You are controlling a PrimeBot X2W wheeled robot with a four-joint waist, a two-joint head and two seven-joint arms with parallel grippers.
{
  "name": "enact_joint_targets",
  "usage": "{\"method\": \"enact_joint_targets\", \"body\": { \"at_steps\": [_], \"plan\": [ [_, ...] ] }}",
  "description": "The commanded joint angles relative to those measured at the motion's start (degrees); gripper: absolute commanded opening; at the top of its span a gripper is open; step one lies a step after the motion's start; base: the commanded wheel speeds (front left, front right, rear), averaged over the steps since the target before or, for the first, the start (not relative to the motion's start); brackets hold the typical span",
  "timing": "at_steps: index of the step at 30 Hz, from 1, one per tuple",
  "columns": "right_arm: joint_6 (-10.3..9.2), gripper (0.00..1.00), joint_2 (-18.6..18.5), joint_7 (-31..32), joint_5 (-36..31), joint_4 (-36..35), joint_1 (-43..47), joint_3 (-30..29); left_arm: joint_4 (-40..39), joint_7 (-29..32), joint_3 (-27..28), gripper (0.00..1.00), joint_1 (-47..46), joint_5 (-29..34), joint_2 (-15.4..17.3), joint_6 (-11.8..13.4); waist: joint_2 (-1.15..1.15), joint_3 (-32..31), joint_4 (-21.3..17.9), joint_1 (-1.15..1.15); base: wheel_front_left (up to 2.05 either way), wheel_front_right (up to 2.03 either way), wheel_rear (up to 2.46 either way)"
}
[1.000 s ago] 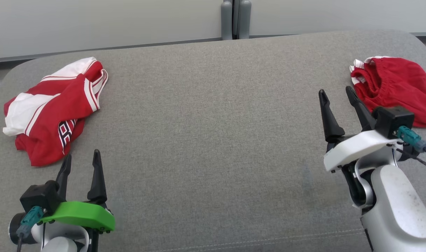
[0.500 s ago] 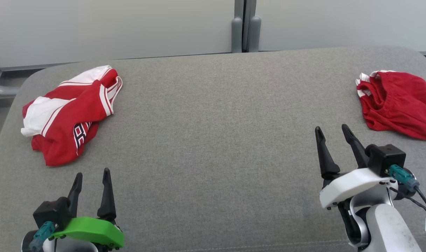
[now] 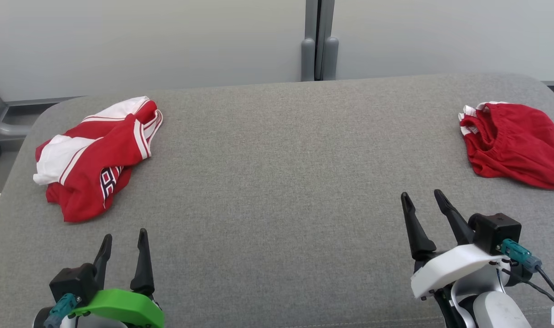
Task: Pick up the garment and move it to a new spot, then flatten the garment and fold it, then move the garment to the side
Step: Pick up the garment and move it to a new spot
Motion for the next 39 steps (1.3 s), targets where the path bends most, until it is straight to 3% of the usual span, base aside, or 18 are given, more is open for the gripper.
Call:
{"method": "enact_joint_targets", "body": {
  "at_steps": [1,27,33,39],
  "plan": [
    [0.00,1.00,-0.1,0.1,0.2,-0.3,0.9,0.0,0.1,-0.3,0.0,1.00,0.8,0.4,-0.2,-0.3,0.00,-0.1,-0.1,0.00,0.00,0.00,0.00],
    [0.00,1.00,-0.1,0.6,0.6,-0.6,0.6,-0.1,-0.6,0.1,-1.1,1.00,-0.1,0.1,0.2,0.3,0.00,-0.2,0.7,0.00,0.00,0.00,0.00],
    [0.00,1.00,-0.1,0.9,0.2,-0.8,1.0,-0.2,-1.2,0.0,-1.0,1.00,-0.9,0.7,0.3,0.7,0.00,0.1,3.6,0.00,0.00,0.00,0.00],
    [0.00,1.00,-0.1,1.0,0.4,-0.8,0.9,0.0,-1.7,0.0,-0.9,1.00,-1.4,0.9,0.6,0.8,0.00,0.6,9.2,0.00,0.00,0.00,0.00]
  ]
}}
